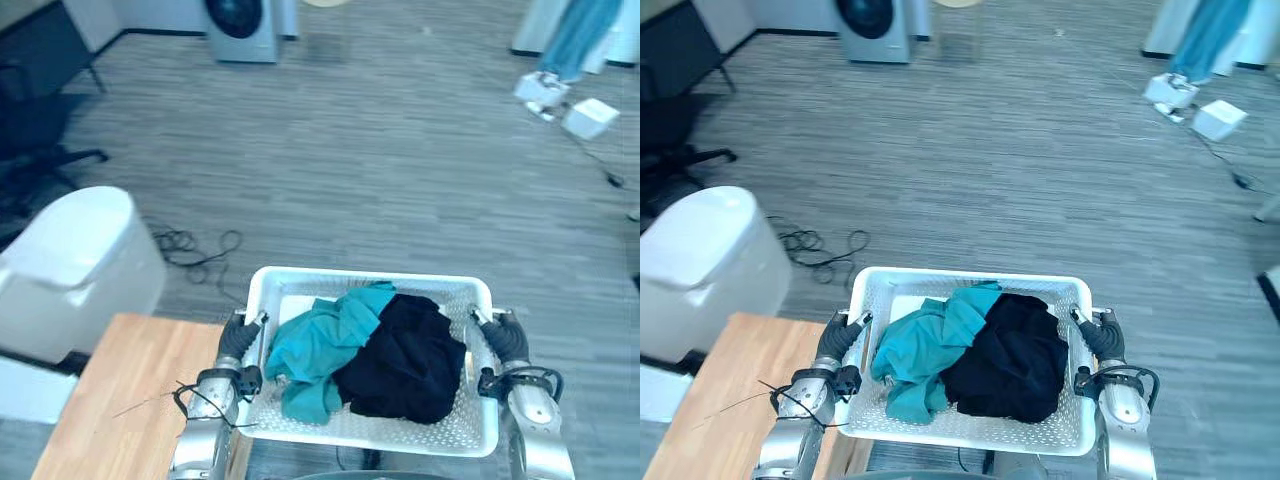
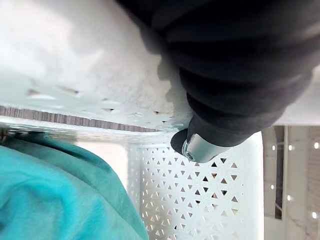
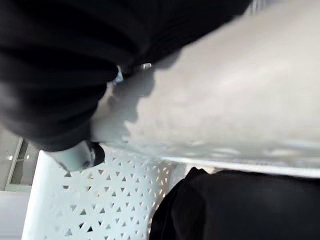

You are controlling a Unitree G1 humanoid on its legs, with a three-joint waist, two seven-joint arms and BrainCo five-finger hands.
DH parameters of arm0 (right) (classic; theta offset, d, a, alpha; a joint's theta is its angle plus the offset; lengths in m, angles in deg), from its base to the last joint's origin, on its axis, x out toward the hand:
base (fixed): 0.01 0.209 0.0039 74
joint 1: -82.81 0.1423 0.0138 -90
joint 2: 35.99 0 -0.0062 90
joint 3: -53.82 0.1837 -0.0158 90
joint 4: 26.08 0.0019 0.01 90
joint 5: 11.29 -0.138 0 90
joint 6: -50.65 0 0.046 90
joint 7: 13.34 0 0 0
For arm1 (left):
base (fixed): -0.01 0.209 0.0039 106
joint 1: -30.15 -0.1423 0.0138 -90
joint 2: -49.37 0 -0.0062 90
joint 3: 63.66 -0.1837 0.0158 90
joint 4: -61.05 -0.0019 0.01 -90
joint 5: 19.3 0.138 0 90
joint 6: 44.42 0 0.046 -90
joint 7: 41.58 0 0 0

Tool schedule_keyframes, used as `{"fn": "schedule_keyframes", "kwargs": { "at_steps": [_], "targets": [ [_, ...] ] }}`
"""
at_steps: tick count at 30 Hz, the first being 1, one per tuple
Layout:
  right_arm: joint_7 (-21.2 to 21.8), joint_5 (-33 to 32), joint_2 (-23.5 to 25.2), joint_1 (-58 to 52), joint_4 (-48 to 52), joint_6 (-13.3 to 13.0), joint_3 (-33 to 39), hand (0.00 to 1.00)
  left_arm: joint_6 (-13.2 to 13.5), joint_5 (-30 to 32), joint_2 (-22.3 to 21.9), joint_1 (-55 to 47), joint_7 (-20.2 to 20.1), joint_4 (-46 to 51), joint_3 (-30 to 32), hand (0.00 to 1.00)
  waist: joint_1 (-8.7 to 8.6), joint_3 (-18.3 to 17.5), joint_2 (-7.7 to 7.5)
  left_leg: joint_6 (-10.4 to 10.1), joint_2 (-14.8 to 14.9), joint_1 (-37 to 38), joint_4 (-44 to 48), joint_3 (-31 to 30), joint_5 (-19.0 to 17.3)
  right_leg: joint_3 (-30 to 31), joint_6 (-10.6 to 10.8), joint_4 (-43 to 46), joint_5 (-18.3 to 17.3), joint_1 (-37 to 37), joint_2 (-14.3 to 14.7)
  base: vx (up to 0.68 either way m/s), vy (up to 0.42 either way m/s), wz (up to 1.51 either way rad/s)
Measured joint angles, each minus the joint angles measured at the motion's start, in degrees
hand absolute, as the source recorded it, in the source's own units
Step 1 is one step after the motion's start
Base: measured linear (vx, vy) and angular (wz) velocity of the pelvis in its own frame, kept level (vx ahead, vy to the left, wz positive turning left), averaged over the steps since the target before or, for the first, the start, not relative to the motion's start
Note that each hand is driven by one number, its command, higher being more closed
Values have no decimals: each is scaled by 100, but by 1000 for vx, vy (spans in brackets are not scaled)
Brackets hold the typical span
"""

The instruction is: Pick up the laundry basket with both hands and put the clothes into the washing machine.

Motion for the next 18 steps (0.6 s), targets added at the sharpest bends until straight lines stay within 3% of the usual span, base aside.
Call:
{"fn": "schedule_keyframes", "kwargs": {
  "at_steps": [2, 3, 4, 5, 6, 7, 9, 11, 12, 13, 18],
  "targets": [
    [-78, -9, -50, 25, -180, -7, -144, 100, -14, 4, -1, -3, 1, -147, 57, 100, 18, 4, 22, -25, 227, 155, 309, 31, 15, 212, -112, -184, 73, 206, 287, 117, -161, -84],
    [-91, -13, -125, 101, -289, -5, -285, 100, -17, 4, 2, -10, 14, -185, 98, 100, 50, 8, 44, 57, 423, 142, 732, -66, 51, 403, -182, -269, 87, 317, 445, 159, -174, -92],
    [-94, -14, -140, 144, -325, -3, -342, 100, -18, 3, 1, -13, 16, -186, 131, 100, 67, 13, 36, 220, 510, -5, 1070, -309, 136, 516, -228, -312, 100, 378, 496, 136, -140, -86],
    [-97, -42, -209, 214, -376, -7, -408, 100, -19, -3, -22, -27, 36, -187, 142, 100, 126, 20, 24, 368, 445, -307, 1502, -1172, 49, 690, -274, -431, 129, 516, 513, 160, -95, -78],
    [-94, -133, -328, 261, -402, -7, -426, 100, -8, -9, -86, -30, 40, -187, 128, 100, 176, 20, 40, 347, 166, -557, 1540, -2016, -28, 842, -284, -516, 126, 624, 517, 134, -26, -68],
    [-94, -151, -374, 265, -401, -8, -434, 100, -7, -8, -126, -32, 49, -186, 128, 100, 185, 20, 52, 359, 31, -697, 1532, -2360, -58, 898, -293, -563, 125, 684, 514, 148, 35, -54],
    [-91, -212, -461, 254, -405, -14, -451, 100, 0, -8, -173, -113, 54, -185, 124, 100, 315, 29, 48, 282, -533, -1181, 1285, -3218, -122, 1104, -355, -735, 83, 891, 437, 87, 99, -40],
    [-87, -266, -489, 225, -409, -16, -461, 100, 2, -9, -177, -171, 68, -181, 88, 100, 312, 33, 46, 247, -790, -1418, 912, -3306, -93, 1098, -295, -745, 96, 955, 342, 44, 105, -9],
    [-86, -340, -530, 178, -419, -18, -483, 100, 5, -9, -206, -219, 78, -166, 64, 100, 326, 42, 109, 274, -928, -1483, 290, -3286, 269, 1094, -145, -676, 80, 968, 326, 87, 184, -5],
    [-86, -343, -512, 92, -443, -8, -533, 100, 6, -4, -175, -276, 102, -174, 68, 100, 350, 34, 81, 448, -1052, -1326, 83, -3255, 370, 1117, -51, -621, 21, 1008, 235, 97, 185, 6],
    [-76, -344, -352, -87, -396, -16, -556, 100, 5, 52, -112, -401, 105, -111, 62, 100, 358, 26, 61, 658, -1490, -1142, -493, -3346, 614, 1027, 164, -613, -89, 994, -133, 85, 168, 26]
  ]
}}
